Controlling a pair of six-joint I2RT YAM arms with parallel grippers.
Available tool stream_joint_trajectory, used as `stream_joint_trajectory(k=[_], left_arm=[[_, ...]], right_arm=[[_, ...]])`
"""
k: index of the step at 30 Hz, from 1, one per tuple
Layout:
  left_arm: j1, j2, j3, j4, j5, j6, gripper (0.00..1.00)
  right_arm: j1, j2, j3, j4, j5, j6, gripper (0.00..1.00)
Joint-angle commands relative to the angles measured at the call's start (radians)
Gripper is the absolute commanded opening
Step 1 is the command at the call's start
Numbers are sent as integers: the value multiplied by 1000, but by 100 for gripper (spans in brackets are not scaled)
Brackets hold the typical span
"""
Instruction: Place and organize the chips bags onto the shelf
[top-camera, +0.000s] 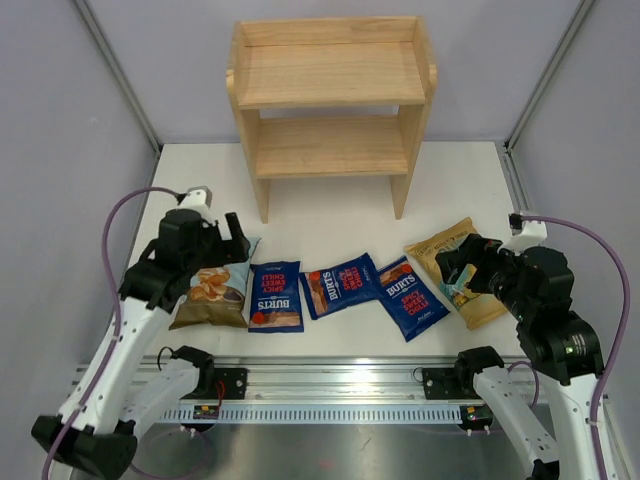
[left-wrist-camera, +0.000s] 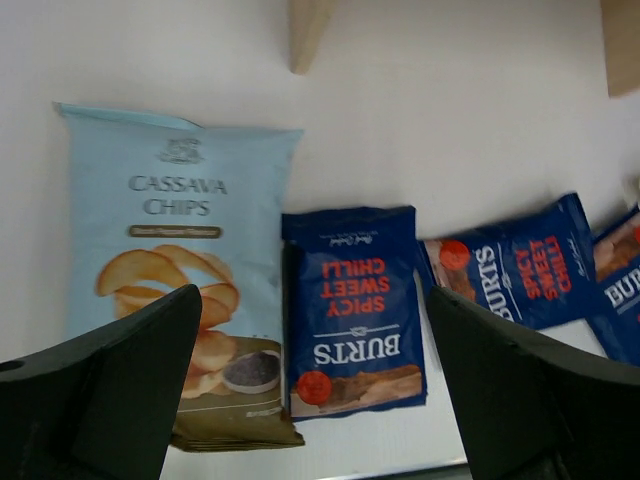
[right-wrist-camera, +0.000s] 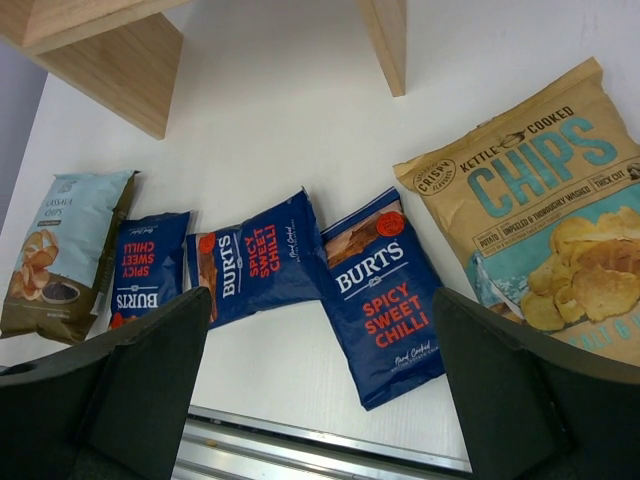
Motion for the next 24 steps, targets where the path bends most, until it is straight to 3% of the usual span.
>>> stream_joint_trajectory(k=[1,7,13,19,24], left_arm=[[-24,138,1,56,265,-10,99],[-188,364,-46,79,167,-66,99],[-196,378,-183,181,132,-170,98],[-198,405,-292,276,123,-241,87],[-195,429,-323,275,-21,-256,82]], right_arm=[[6,6,-12,75,-53,12,99],[6,3,-42,91,-84,27,99],[6,-9,-71,99,-111,33,99],[6,2,-79,120,-133,27,100],[6,2,-78,131,-151,26,99]])
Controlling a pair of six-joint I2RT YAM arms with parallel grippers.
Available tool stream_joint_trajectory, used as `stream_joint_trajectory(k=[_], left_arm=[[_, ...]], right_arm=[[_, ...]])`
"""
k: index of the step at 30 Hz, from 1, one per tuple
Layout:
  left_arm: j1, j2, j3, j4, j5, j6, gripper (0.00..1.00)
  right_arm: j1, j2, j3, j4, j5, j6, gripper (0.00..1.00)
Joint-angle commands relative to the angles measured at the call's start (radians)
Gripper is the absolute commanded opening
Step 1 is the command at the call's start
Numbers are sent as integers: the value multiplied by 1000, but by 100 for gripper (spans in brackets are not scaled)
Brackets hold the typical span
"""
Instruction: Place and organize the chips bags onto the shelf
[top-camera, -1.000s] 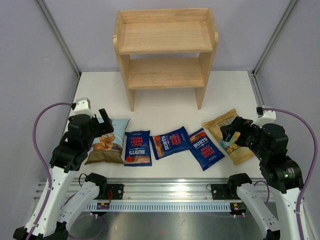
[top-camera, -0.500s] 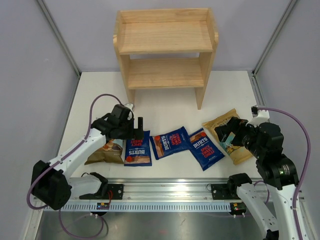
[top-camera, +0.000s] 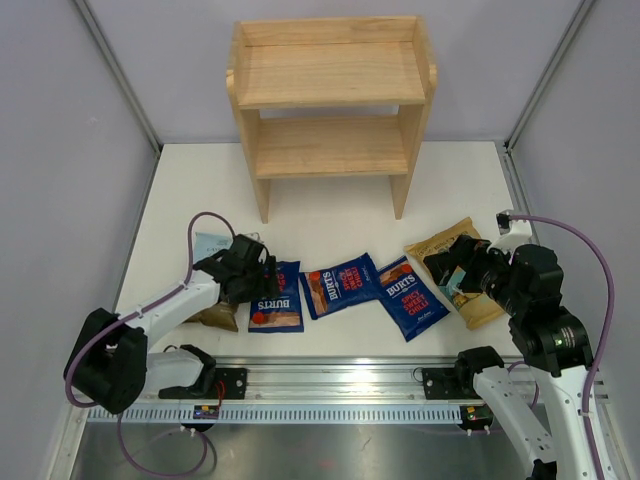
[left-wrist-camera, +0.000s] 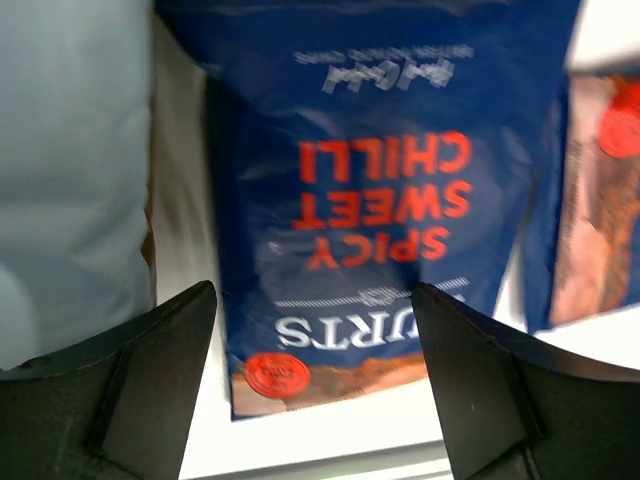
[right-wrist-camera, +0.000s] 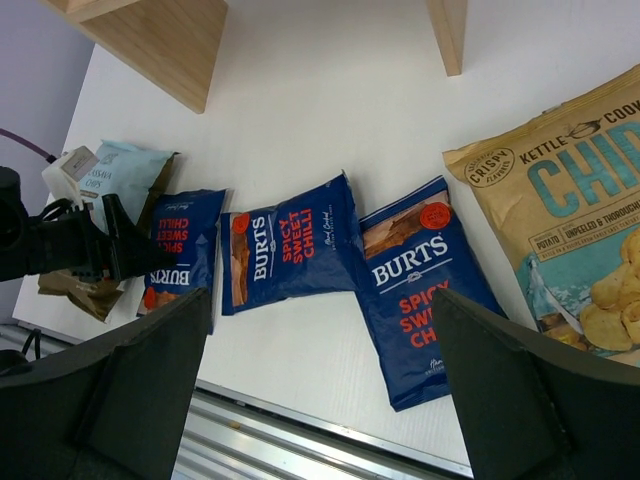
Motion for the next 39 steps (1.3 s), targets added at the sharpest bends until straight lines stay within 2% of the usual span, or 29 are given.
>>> stream_joint_trajectory(k=[1,3,4,6,10,14,15,19,25,29,34,38,39], left_arm=[[2,7,-16,62,-119,-35,82],[4,9,-22,63,-138,-35,83],[4,12,-25,75,-135,-35,88],[4,19,-37,94,-103,-35,91],[2,32,-76,175,-40,-57,84],[4,10,-116,218,-32,-81,66],[4,-13,-123,226,-32,-86,55],[2,-96,-139,221,-47,-107,27],[2,-240,-133,195,-98,-138,3],[2,-298,-105,197,-101,-149,0],[2,-356,-64,220,-81,-194,0],[1,-453,-77,289,-63,-276,0],[-2,-496,-83,328,-63,-312,0]], right_arm=[[8,1,3,57,-38,-1,99],[6,-3,-3,59,-45,1,99],[6,-3,-7,63,-48,4,99],[6,-5,-13,68,-56,7,99],[6,-3,-33,94,-87,30,99],[6,0,-46,112,-108,44,99],[6,3,-46,114,-110,47,99],[5,5,-61,134,-120,63,99],[6,24,-118,210,-194,114,99],[8,78,-188,324,-312,197,100],[6,152,-346,595,-490,433,97],[52,176,-478,877,-484,674,95],[116,178,-510,954,-428,732,94]])
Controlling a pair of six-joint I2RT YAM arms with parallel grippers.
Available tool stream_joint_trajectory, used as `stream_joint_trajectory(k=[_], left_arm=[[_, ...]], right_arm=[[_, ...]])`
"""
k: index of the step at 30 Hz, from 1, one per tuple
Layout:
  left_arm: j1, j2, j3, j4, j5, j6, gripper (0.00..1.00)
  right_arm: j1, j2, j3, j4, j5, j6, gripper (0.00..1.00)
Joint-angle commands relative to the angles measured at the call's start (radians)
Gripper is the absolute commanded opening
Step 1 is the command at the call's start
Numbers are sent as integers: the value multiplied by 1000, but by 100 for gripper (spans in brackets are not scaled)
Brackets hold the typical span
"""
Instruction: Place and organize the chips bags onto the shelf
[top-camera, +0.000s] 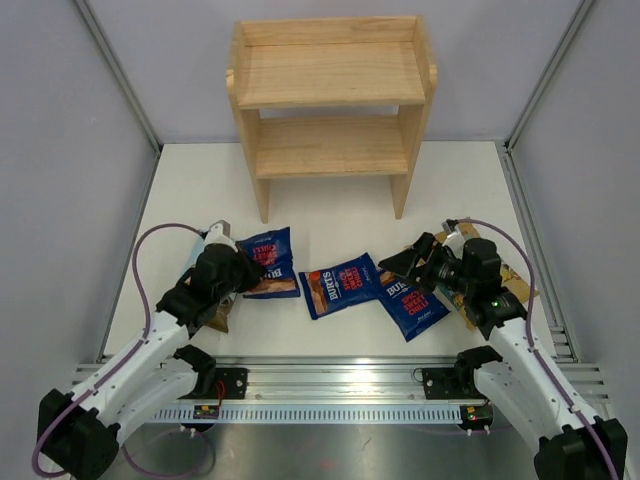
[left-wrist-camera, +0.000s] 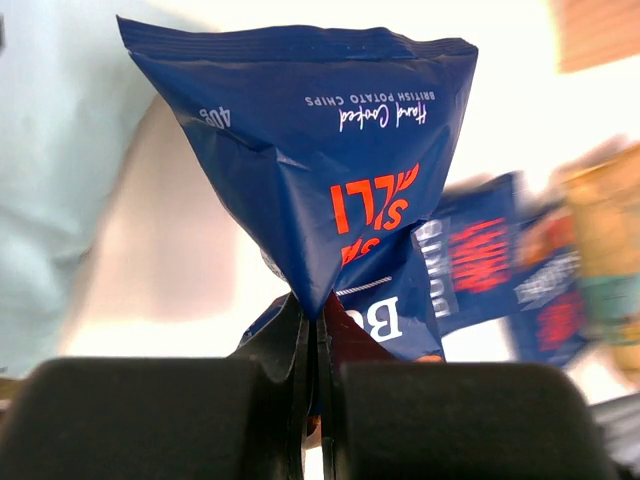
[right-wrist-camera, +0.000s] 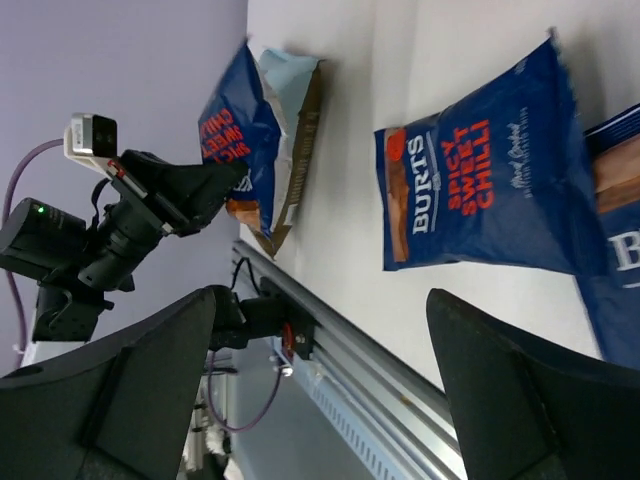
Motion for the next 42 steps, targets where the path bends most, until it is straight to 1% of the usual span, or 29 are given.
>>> stream_joint_trajectory(k=[1,2,3,5,6,7,8,9,10,11,12,14,15,18,21,24,28,29,32,34,35,37,38,40,42], left_arm=[[-4,-95,28,161,1,-114,0],[-7,-127,28,178,-7,-129,0],[-12,-140,28,204,-21,-146,0],[-29,-161,30,238,-51,-191,0],[-35,-175,30,278,-56,-215,0],[-47,-183,31,293,-62,-232,0],[-53,-187,33,310,-71,-247,0],[-61,-192,33,339,-77,-281,0],[-76,-201,34,364,-80,-298,0],[-83,-204,36,379,-90,-313,0],[-89,-209,34,413,-90,-344,0],[-107,-212,34,450,-90,-372,0],[-115,-212,28,492,-88,-393,0],[-142,-209,21,539,-94,-442,0],[-167,-209,10,568,-102,-503,0],[-202,-213,4,579,-139,-528,0],[-250,-210,24,554,-197,-534,0],[-256,-207,28,546,-202,-534,0],[-271,-198,40,499,-241,-544,0],[-271,-198,39,497,-254,-544,0],[-271,-198,39,497,-252,-544,0],[-271,-192,44,503,-246,-542,0],[-271,-190,44,511,-240,-541,0],[-271,-189,44,525,-226,-533,0],[-271,-190,44,523,-223,-519,0]], right_arm=[[120,-1,-58,349,25,250,94],[167,17,-62,374,86,252,94],[245,25,-63,416,117,232,93],[330,57,-66,467,203,200,93],[367,74,-63,513,226,159,92],[440,95,-43,530,243,131,92],[472,141,-26,546,252,99,92],[509,163,-5,558,274,33,92],[569,180,36,558,292,-3,92],[601,210,55,555,317,-33,92],[624,220,84,550,373,-90,92],[681,253,107,564,400,-141,92],[694,264,131,578,422,-180,92],[738,313,165,612,484,-257,91],[770,355,216,638,597,-323,92],[778,399,247,697,634,-362,91],[816,465,297,733,709,-409,90],[825,471,303,751,754,-426,90],[838,484,291,846,766,-429,90],[839,507,311,851,769,-434,89],[839,516,322,846,788,-434,88],[841,540,333,863,817,-437,82],[839,547,334,877,859,-439,74],[839,559,340,888,892,-442,66],[841,567,340,897,927,-454,51]])
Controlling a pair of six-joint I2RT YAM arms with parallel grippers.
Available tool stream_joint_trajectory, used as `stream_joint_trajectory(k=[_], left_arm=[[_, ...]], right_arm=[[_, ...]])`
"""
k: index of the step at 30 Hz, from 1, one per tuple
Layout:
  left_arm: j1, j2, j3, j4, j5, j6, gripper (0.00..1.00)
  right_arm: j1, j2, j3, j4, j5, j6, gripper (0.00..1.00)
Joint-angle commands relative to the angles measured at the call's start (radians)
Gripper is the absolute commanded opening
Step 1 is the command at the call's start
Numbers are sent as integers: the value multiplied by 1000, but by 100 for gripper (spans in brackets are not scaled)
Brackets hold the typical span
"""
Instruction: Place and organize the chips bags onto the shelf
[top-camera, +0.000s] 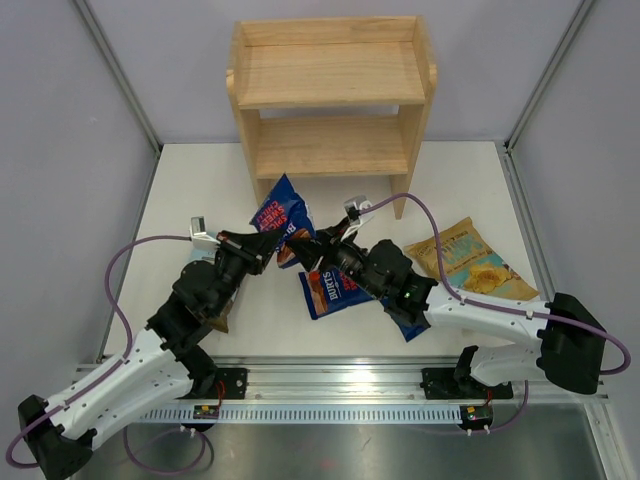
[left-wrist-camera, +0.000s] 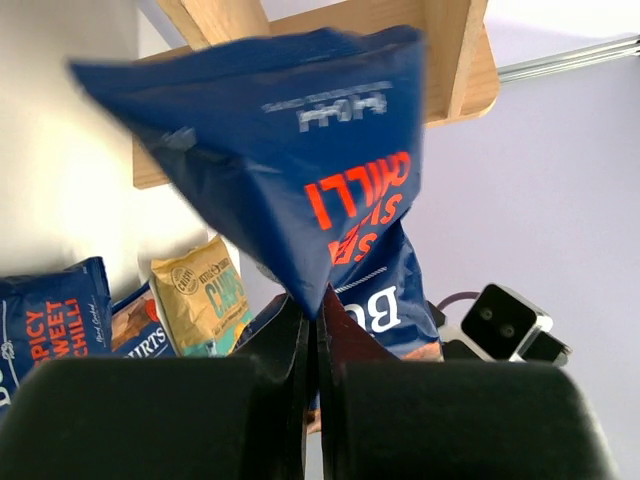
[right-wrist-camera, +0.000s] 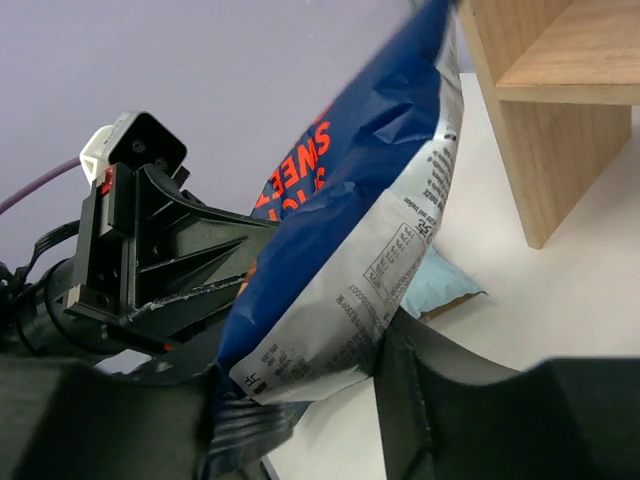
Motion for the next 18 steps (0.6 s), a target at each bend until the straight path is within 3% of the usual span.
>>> stream_joint_trajectory(k=[1,2,4,6,8,11,12,15,18], left_arm=[[-5,-3,42,62,-17,24,1],[-5,-6,42,67,-19,45,6],[-5,-12,44,64,-25,62,12],[-5,-28,45,62,-37,119,23],[-5,-51,50,55,-55,180,32],[-5,-80,42,45,-79,264,71],[-5,-104,41,42,-80,286,95],[-5,-150,6,90,-66,382,99],[-3,-216,-57,215,19,458,99]], right_arm=[[7,5,43,111,127,-48,45],[7,2,31,134,126,-61,32],[7,-8,20,157,117,-77,19],[7,-18,7,171,109,-89,8],[7,-36,7,163,92,-112,8],[6,-73,24,120,43,-147,7],[0,-85,30,105,29,-153,7],[-34,-137,44,42,-73,-135,6],[-150,-189,35,57,-312,-22,6]])
